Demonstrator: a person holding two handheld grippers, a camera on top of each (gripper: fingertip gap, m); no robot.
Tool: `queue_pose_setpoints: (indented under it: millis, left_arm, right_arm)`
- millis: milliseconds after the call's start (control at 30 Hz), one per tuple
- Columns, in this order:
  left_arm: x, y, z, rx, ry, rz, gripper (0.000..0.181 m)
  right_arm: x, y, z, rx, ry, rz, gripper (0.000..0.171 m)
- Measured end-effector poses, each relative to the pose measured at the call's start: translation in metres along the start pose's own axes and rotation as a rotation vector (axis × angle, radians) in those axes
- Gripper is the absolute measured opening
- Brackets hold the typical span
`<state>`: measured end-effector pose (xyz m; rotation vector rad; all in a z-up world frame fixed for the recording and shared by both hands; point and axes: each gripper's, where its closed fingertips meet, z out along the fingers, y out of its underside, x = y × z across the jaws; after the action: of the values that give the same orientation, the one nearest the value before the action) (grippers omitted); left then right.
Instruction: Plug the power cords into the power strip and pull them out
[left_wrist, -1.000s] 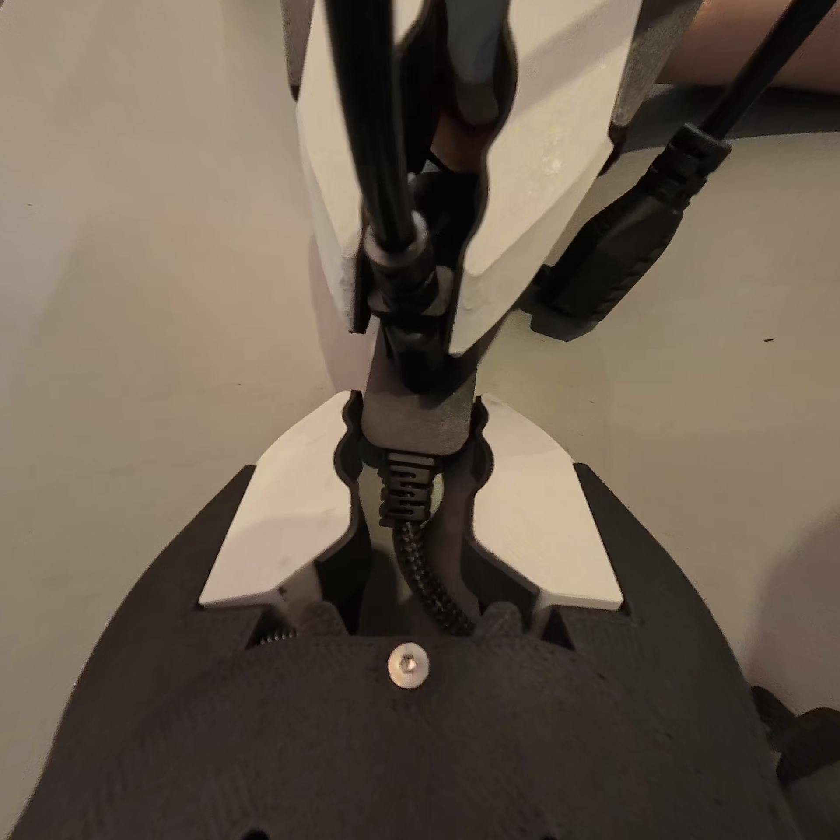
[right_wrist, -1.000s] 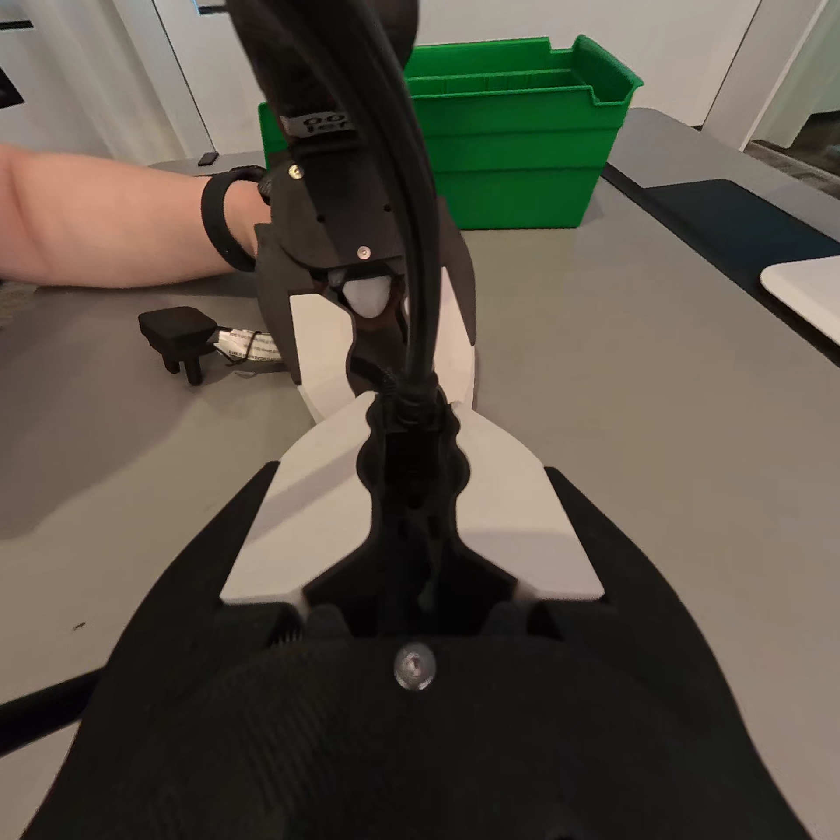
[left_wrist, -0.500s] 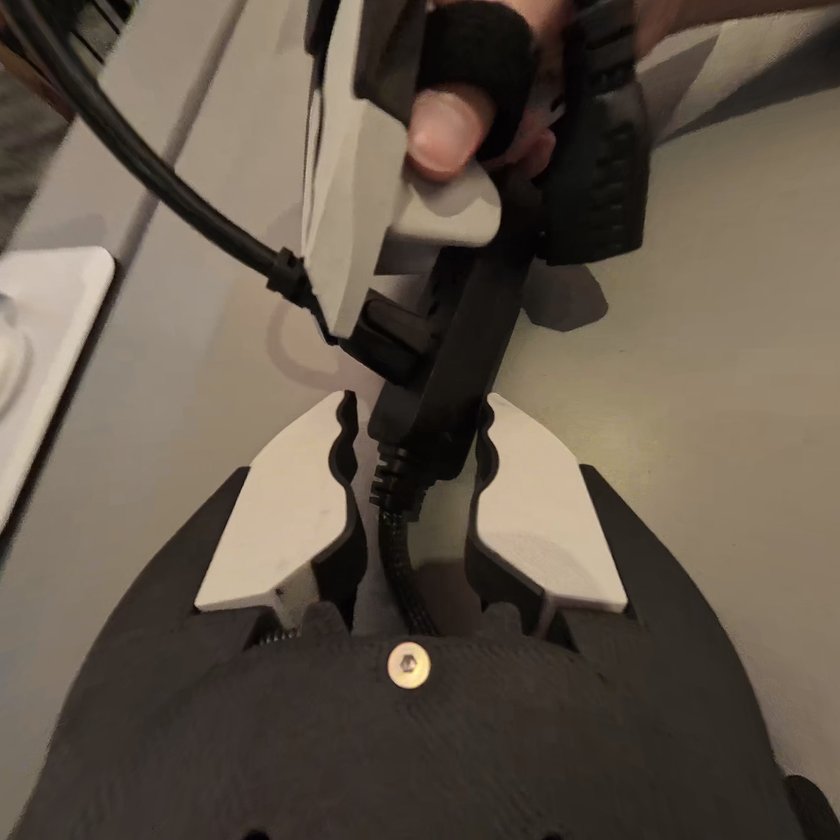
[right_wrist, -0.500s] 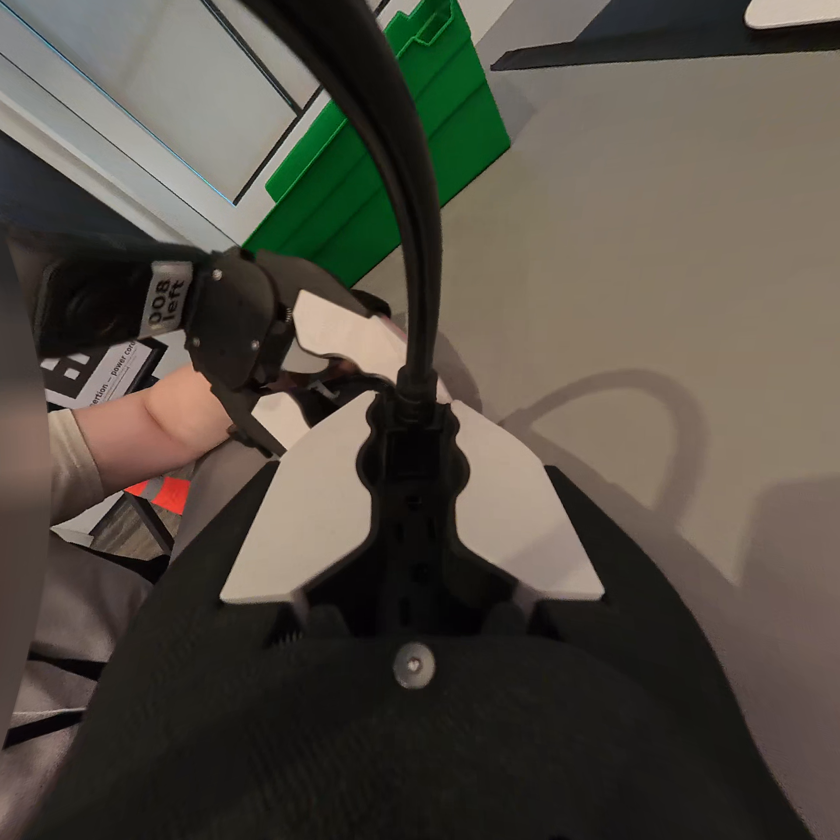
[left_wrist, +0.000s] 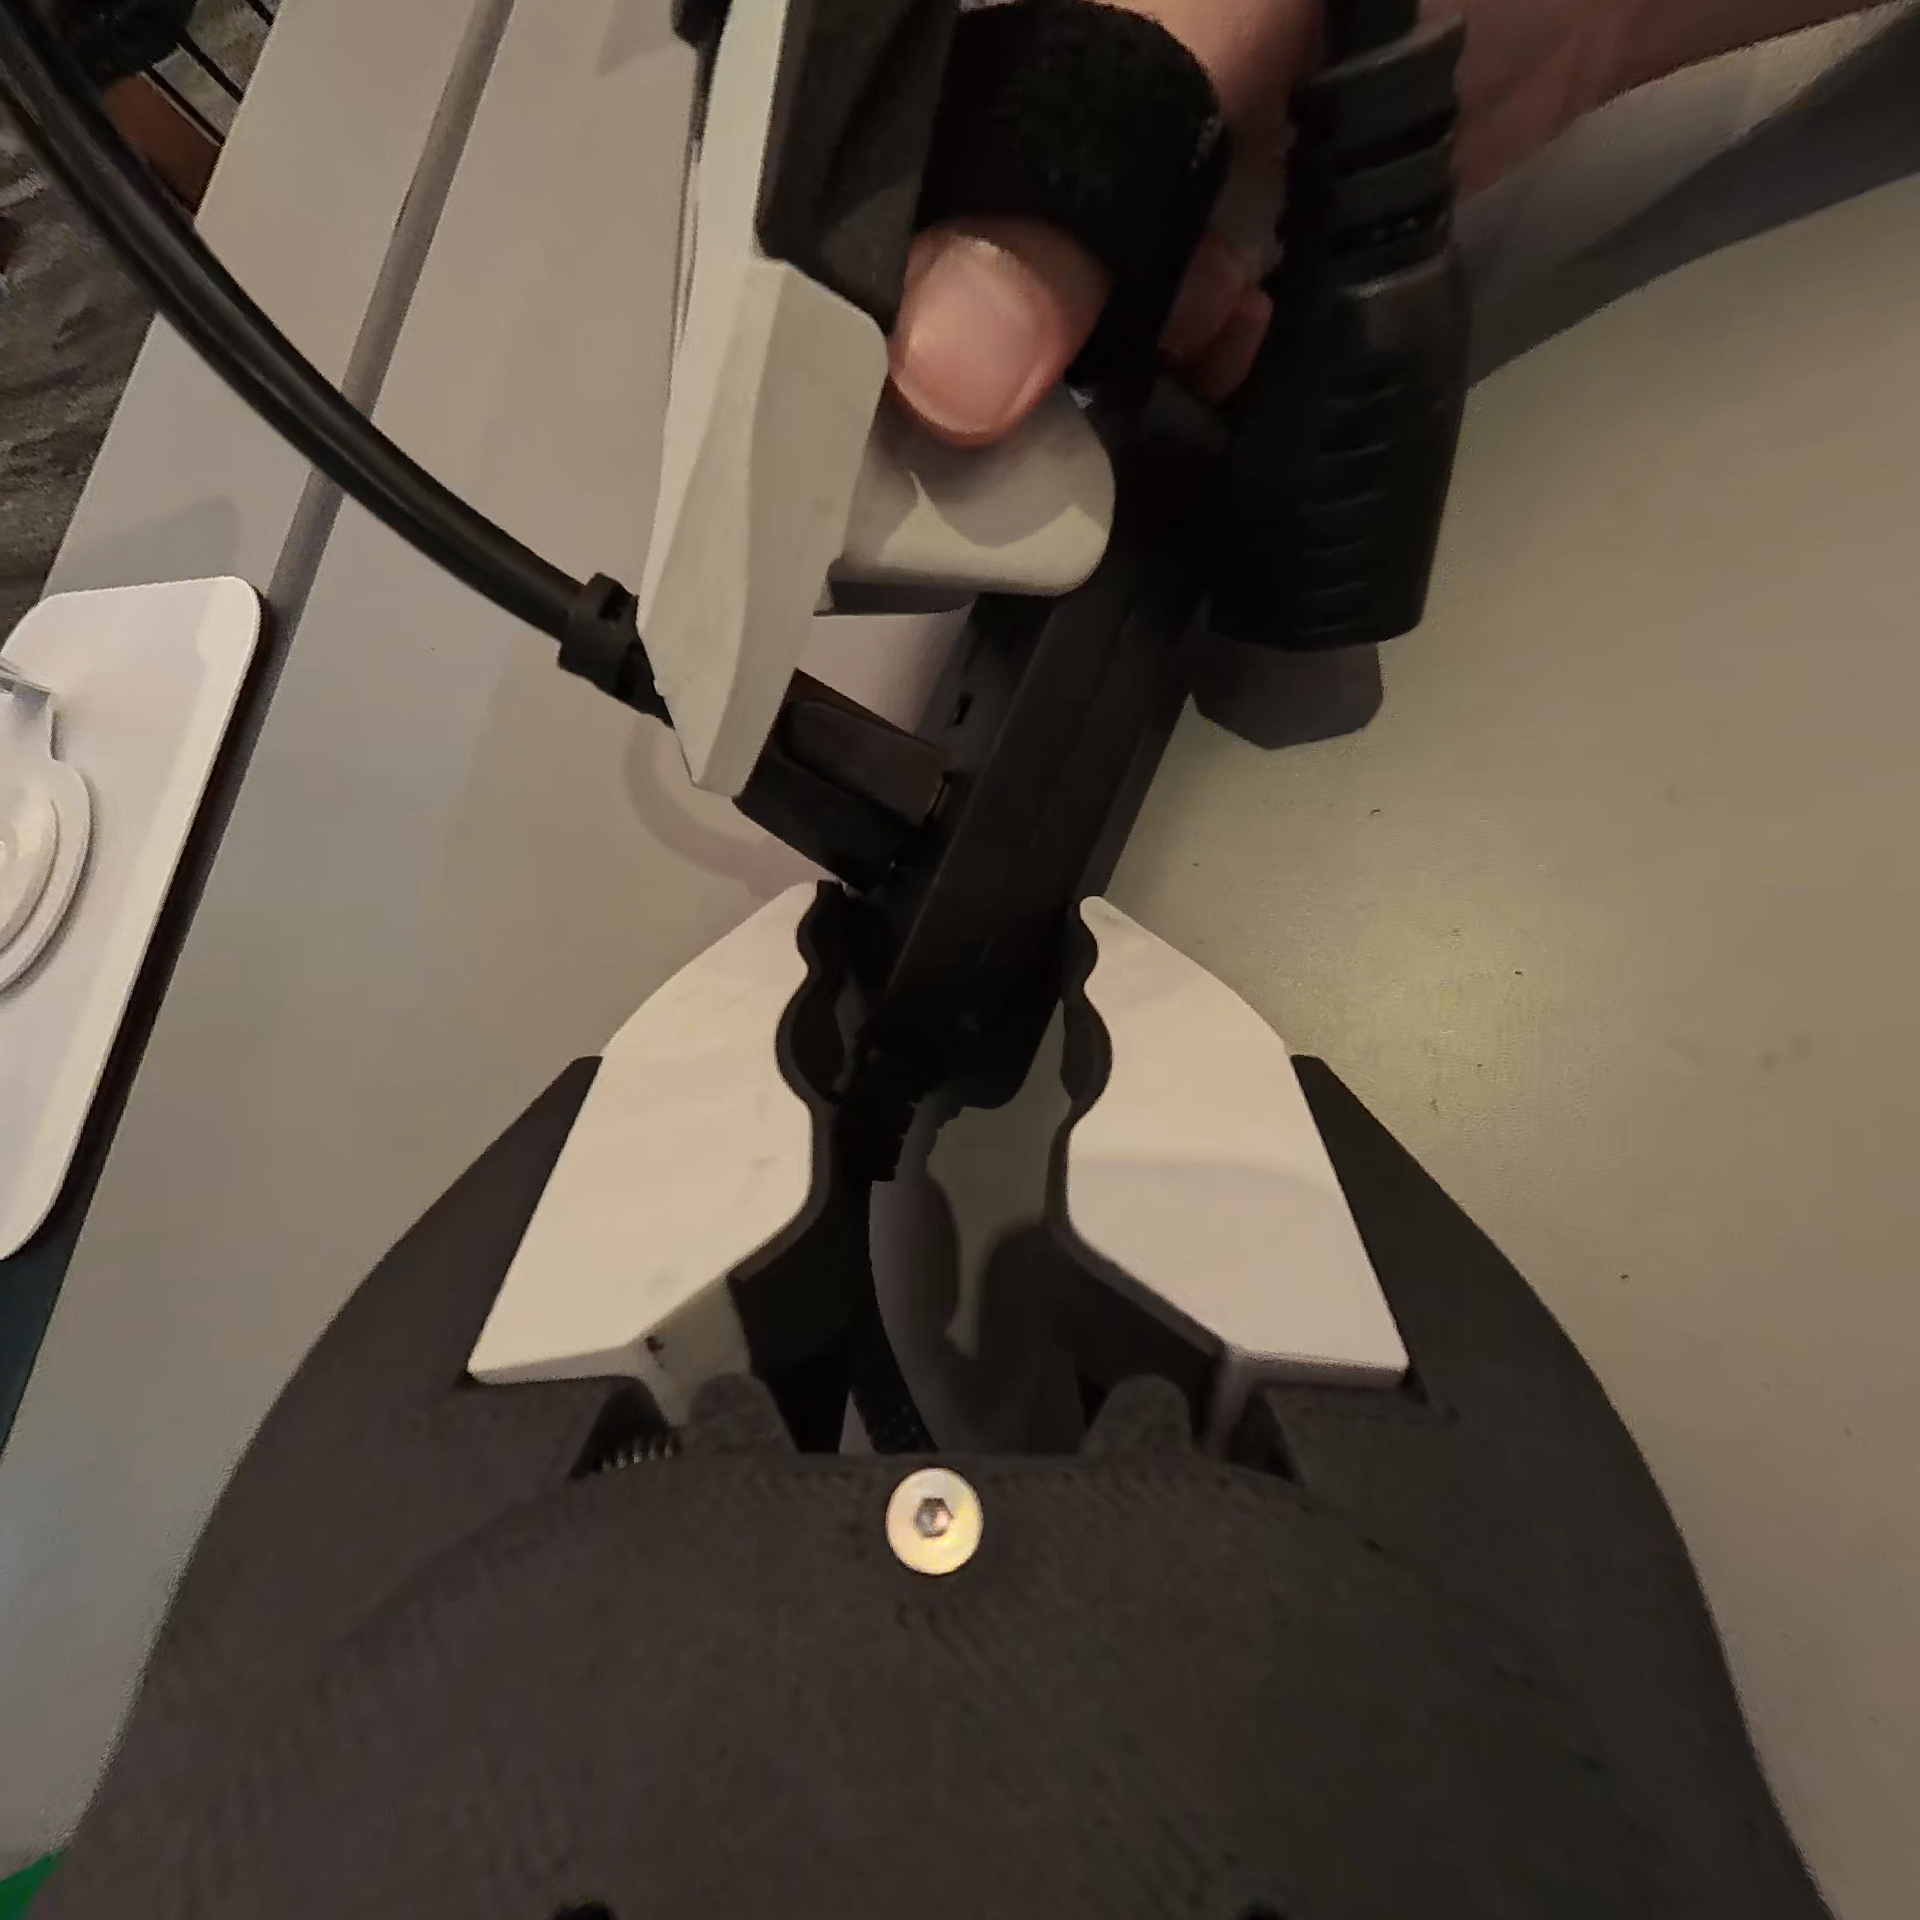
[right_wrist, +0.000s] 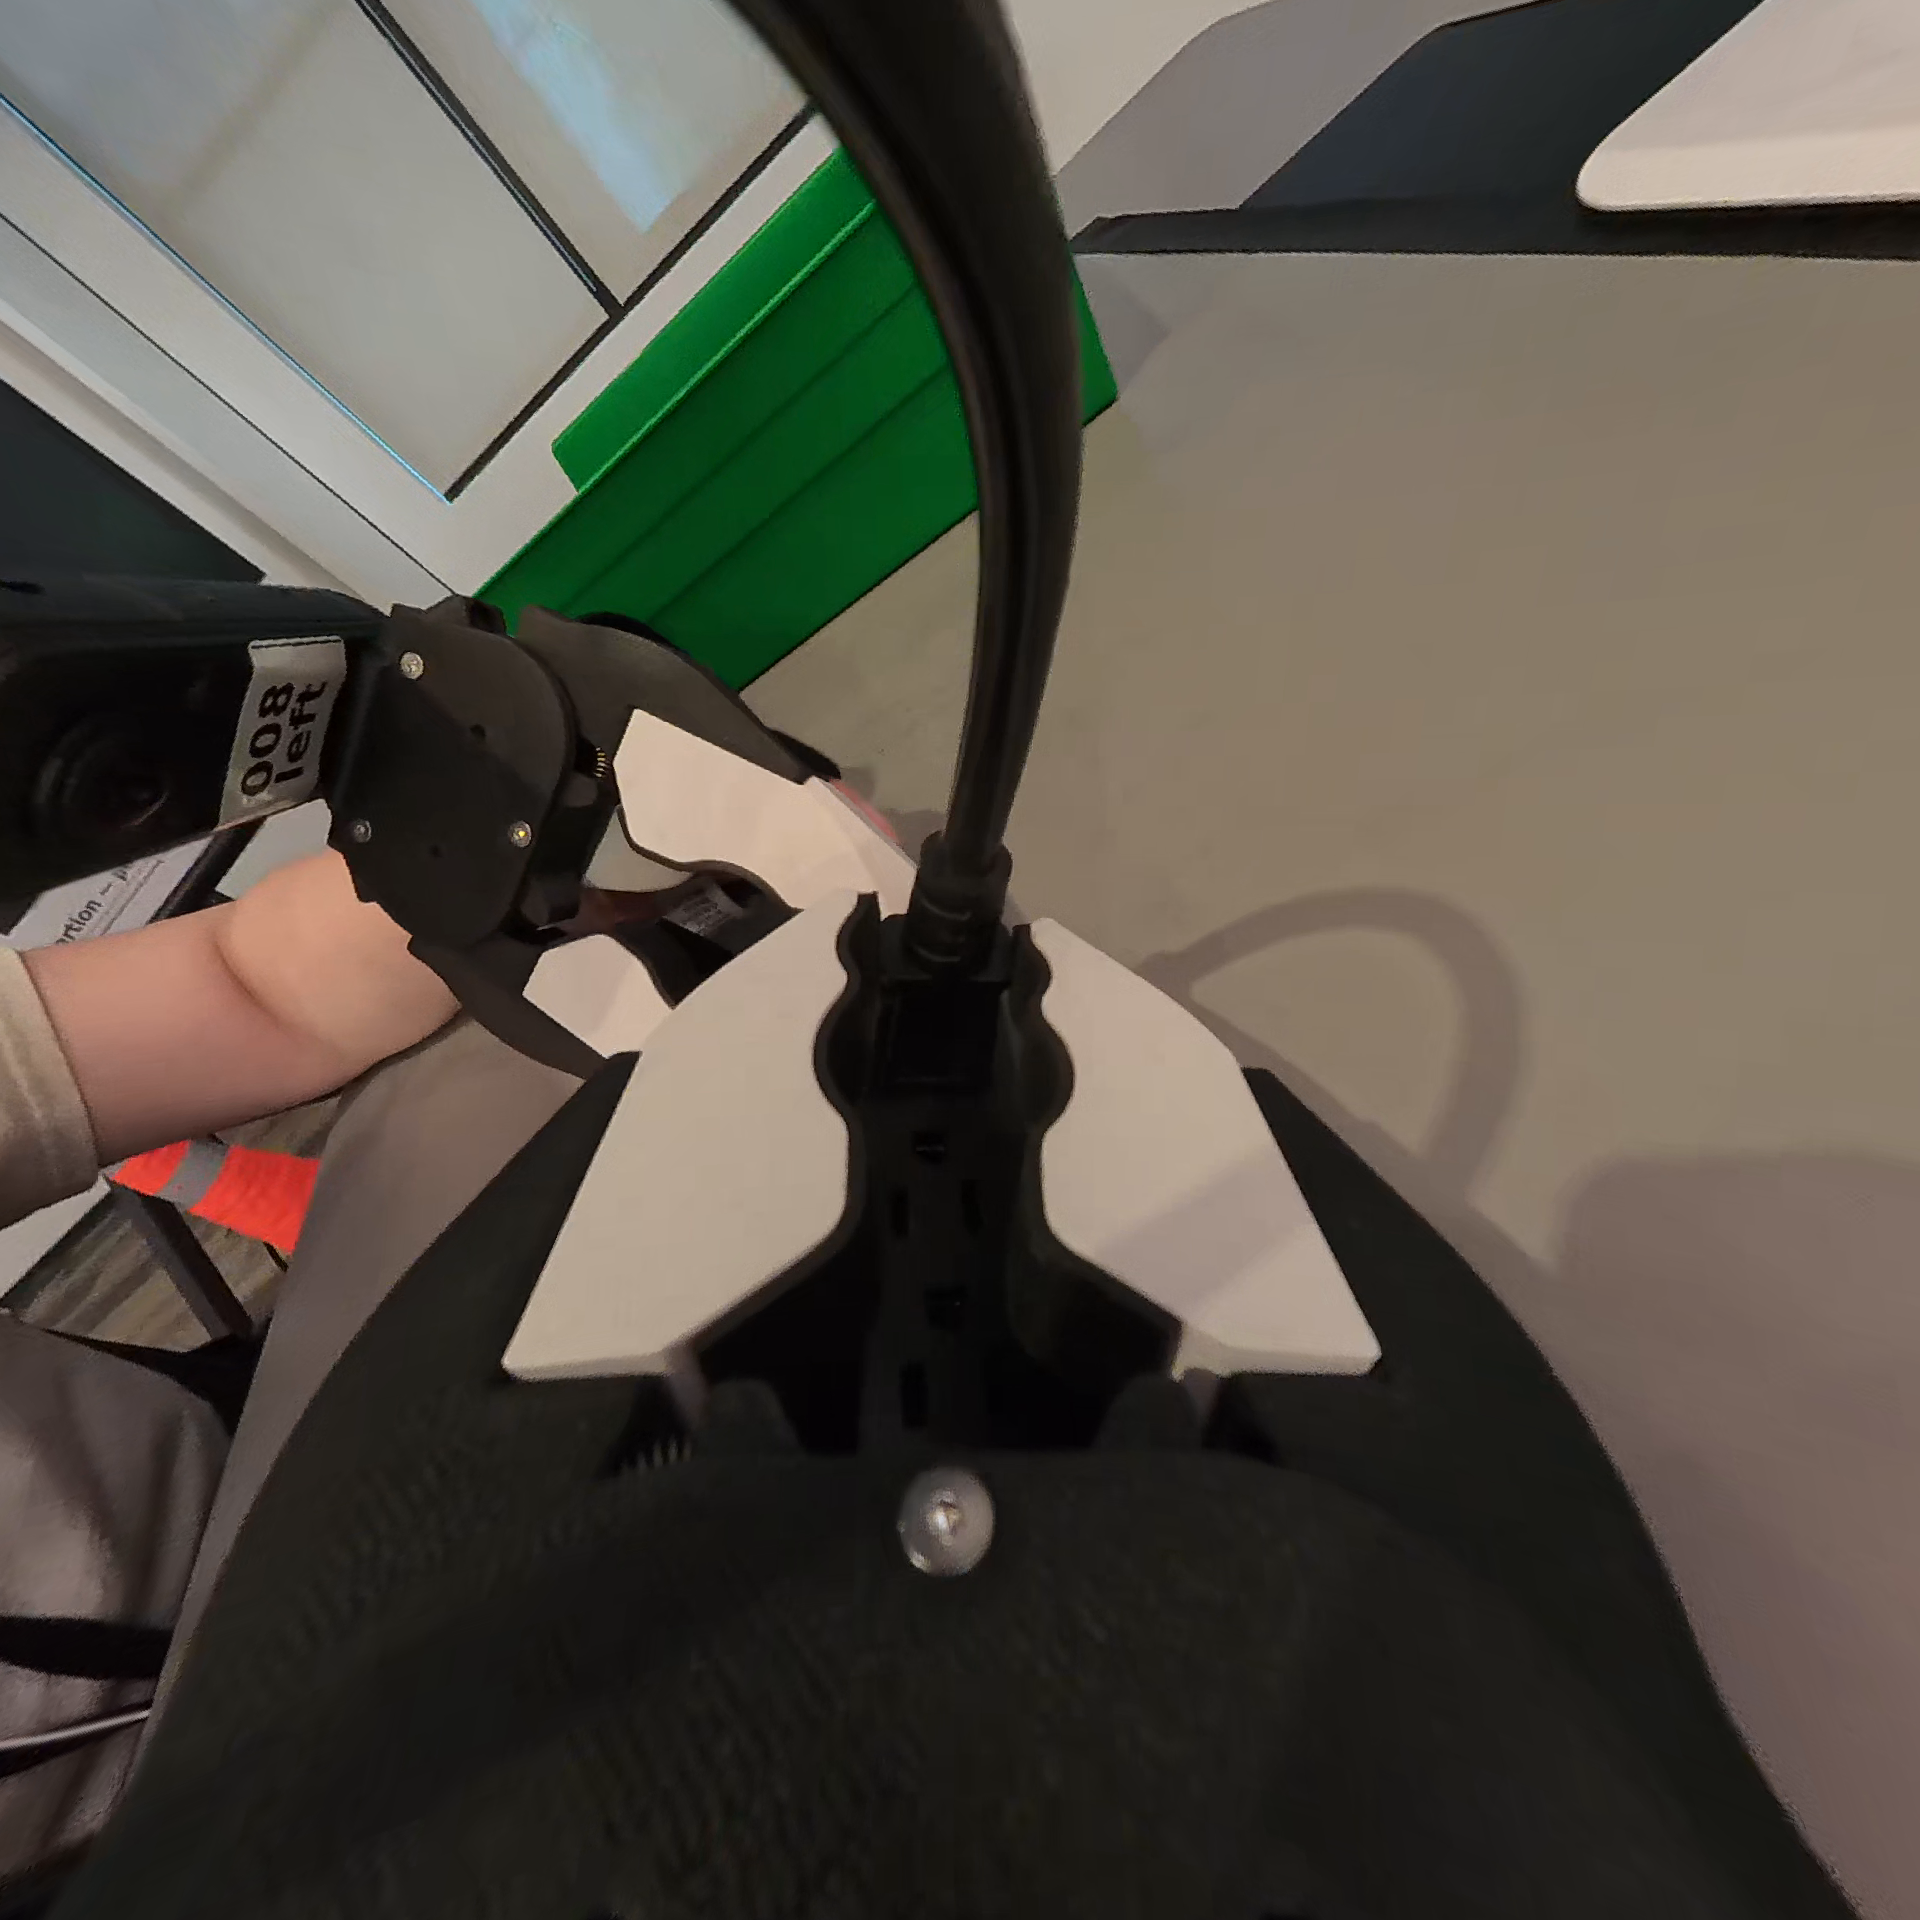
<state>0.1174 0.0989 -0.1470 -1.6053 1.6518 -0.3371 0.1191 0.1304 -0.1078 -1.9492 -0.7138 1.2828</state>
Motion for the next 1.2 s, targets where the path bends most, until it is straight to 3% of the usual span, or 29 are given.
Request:
queue_pose_setpoints:
  millis: [267, 467, 667, 900, 1033, 1133, 1200]
  left_arm:
    - [0.003, -0.002, 0.0, 0.014, -0.009, 0.006, 0.037]
    - [0.002, -0.002, -0.001, -0.001, -0.054, 0.043, 0.036]
    - [0.004, -0.003, -0.003, 0.052, 0.022, 0.018, 0.035]
    - [0.008, -0.019, -0.023, 0.089, 0.04, 0.171, 0.028]
    - [-0.006, -0.028, -0.049, -0.005, -0.049, 0.235, 0.031]
    - [-0.004, -0.039, -0.074, -0.048, -0.013, 0.067, 0.026]
    - [-0.008, -0.047, -0.077, -0.04, -0.022, -0.112, 0.032]
  right_arm:
    - [0.001, 0.001, -0.004, 0.026, -0.012, 0.04, 0.023]
    - [-0.002, -0.002, 0.001, -0.076, 0.067, -0.05, 0.024]
    - [0.001, 0.002, 0.001, -0.011, -0.032, 0.111, 0.025]
    - [0.006, 0.007, 0.001, 0.017, -0.109, 0.391, 0.027]
    - [0.0, 0.013, 0.007, 0.023, -0.105, 0.45, 0.024]
    - [0.004, 0.007, 0.007, 0.1, -0.013, 0.412, 0.024]
    - [0.007, 0.003, 0.004, 0.191, 0.027, 0.454, 0.024]
